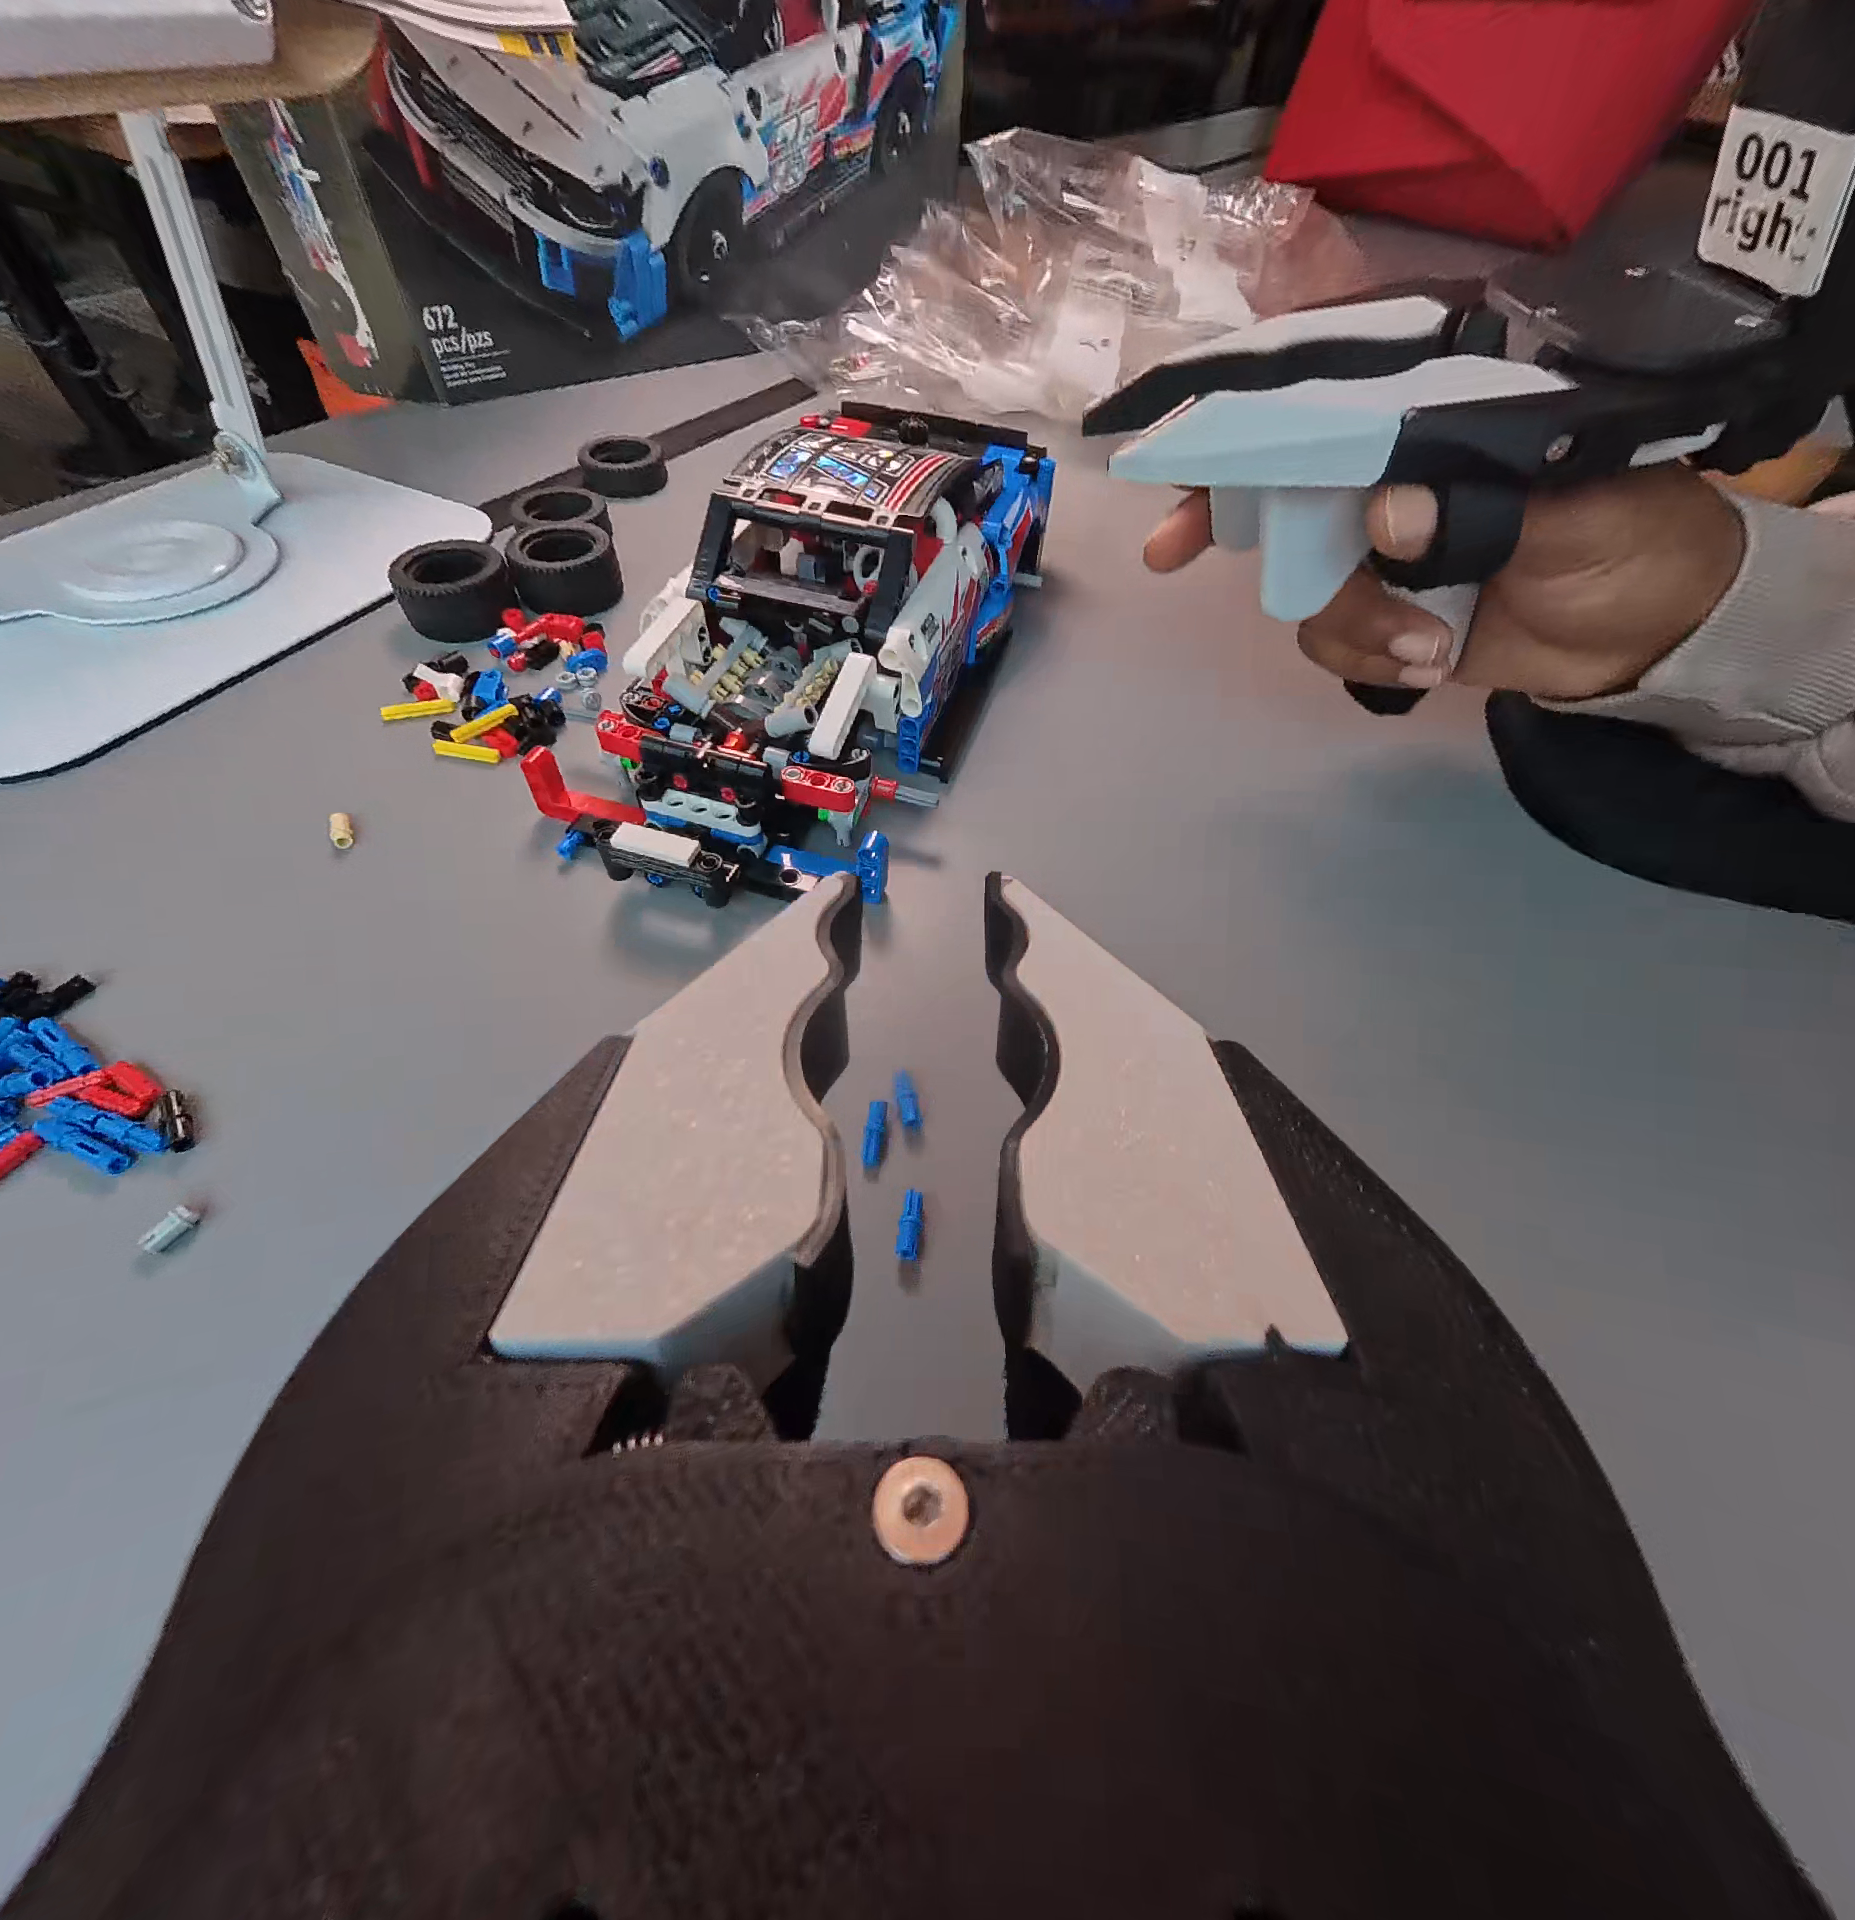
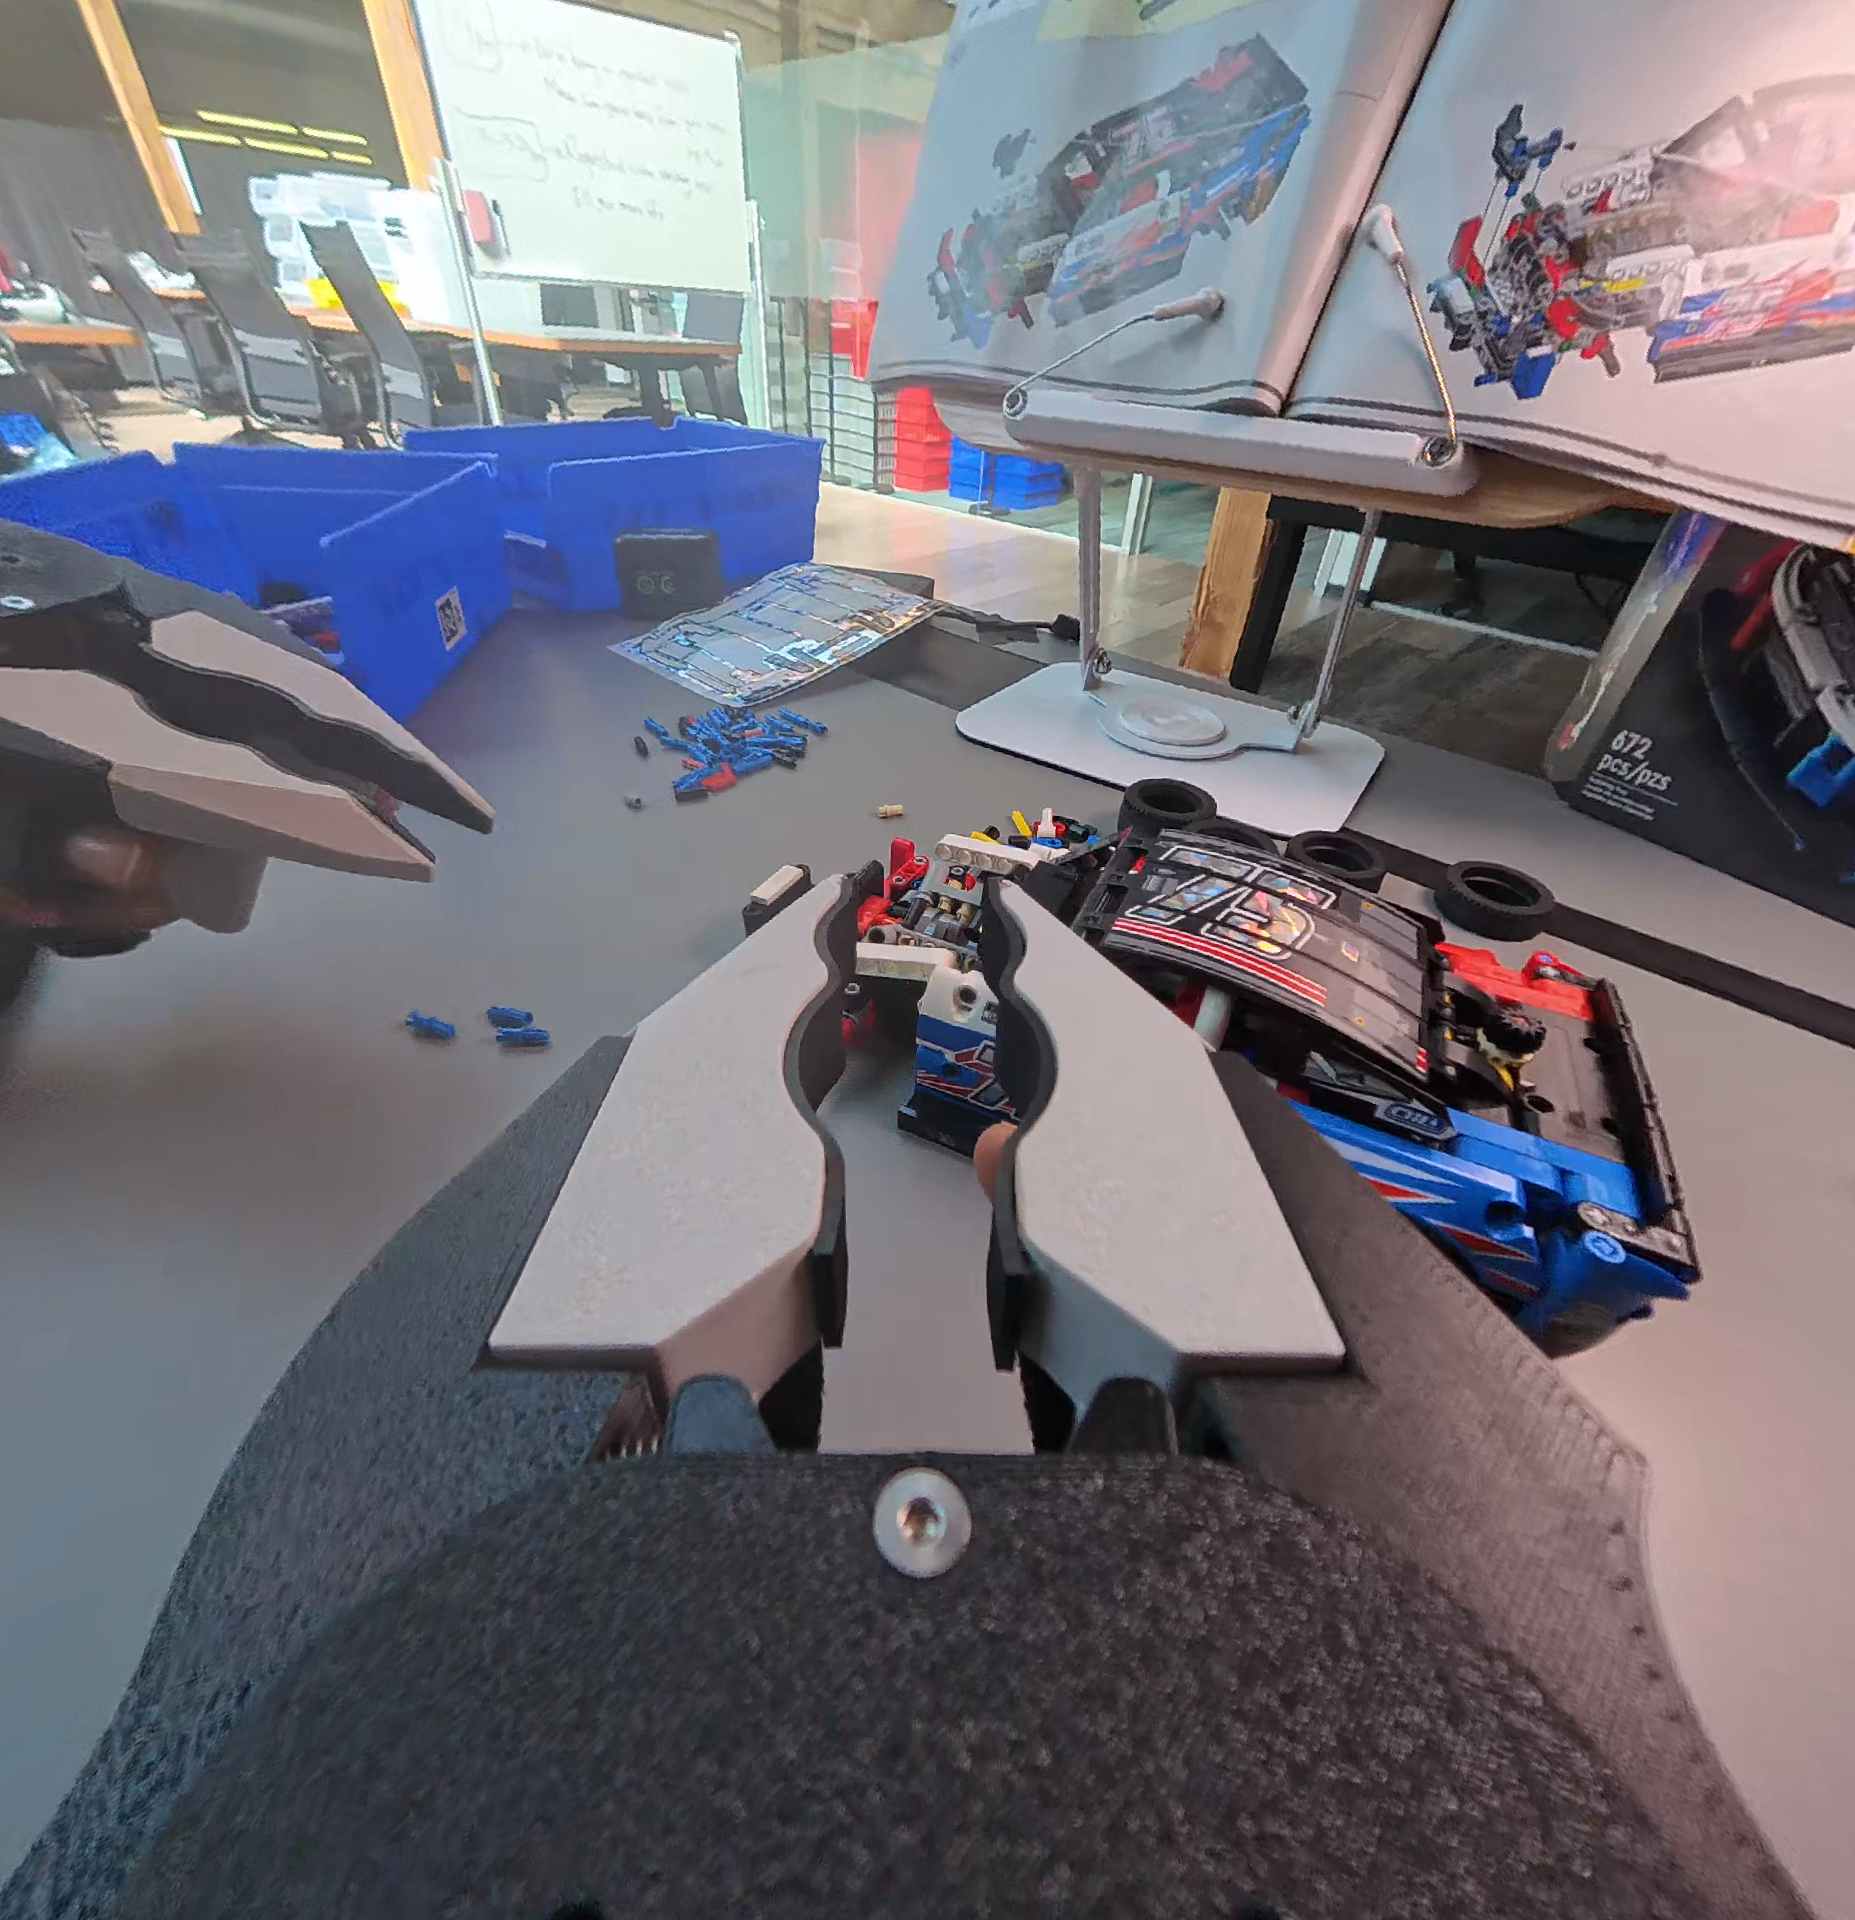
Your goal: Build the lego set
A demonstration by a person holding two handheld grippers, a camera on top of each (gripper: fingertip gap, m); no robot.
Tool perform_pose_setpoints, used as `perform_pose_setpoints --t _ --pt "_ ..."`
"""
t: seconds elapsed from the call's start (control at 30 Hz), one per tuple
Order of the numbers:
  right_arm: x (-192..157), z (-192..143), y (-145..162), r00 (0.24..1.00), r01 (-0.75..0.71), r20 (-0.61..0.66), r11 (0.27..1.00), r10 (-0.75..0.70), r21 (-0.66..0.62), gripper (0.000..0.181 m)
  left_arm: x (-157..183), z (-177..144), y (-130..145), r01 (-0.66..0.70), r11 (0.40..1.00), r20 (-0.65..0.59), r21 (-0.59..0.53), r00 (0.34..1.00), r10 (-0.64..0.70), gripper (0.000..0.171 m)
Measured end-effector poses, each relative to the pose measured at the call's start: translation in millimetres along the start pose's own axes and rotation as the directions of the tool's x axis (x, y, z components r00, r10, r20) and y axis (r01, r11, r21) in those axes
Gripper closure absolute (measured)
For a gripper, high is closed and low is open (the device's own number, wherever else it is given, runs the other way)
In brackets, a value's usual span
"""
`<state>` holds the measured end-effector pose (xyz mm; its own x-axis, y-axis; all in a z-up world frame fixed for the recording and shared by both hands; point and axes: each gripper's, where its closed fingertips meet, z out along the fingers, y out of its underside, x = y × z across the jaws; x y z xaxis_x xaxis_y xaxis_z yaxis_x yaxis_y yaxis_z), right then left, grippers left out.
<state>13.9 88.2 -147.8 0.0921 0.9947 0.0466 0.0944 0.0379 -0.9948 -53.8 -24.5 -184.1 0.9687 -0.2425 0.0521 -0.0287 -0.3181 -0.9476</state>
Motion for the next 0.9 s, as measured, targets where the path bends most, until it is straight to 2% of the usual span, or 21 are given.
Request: perform_pose_setpoints --t 0.1,0.2,0.27,0.37,0.67,0.9 --pt "5 6 20 0.997 -0.036 -0.078 0.992 0.027 -0.117 0.154 -12 1 4 -0.012 1.0 0.076 0.013 0.997 0.01 0.141" --pt "13 7 46 0.99 -0.06 -0.138 0.961 0.023 -0.271 0.136 -25 -5 4 -0.022 0.999 0.147 0.03 0.989 0.018 0.137" --pt "13 6 55 0.989 -0.096 -0.138 0.945 0.054 -0.314 0.126 -27 -8 1 -0.013 0.999 0.158 0.051 0.987 0.005 0.135" --pt "14 7 57 0.986 -0.132 -0.136 0.939 0.093 -0.317 0.123 -27 -13 -3 -0.022 0.997 0.163 0.072 0.987 0.01 0.134" --pt "12 10 59 0.99 -0.091 -0.129 0.944 0.052 -0.316 0.104 -45 -32 -18 -0.08 0.986 0.277 0.146 0.96 0.037 0.127" --pt "14 11 57 0.99 -0.101 -0.123 0.953 0.068 -0.285 0.102 -63 -56 -37 -0.094 0.96 0.367 0.264 0.93 -0.01 0.13"
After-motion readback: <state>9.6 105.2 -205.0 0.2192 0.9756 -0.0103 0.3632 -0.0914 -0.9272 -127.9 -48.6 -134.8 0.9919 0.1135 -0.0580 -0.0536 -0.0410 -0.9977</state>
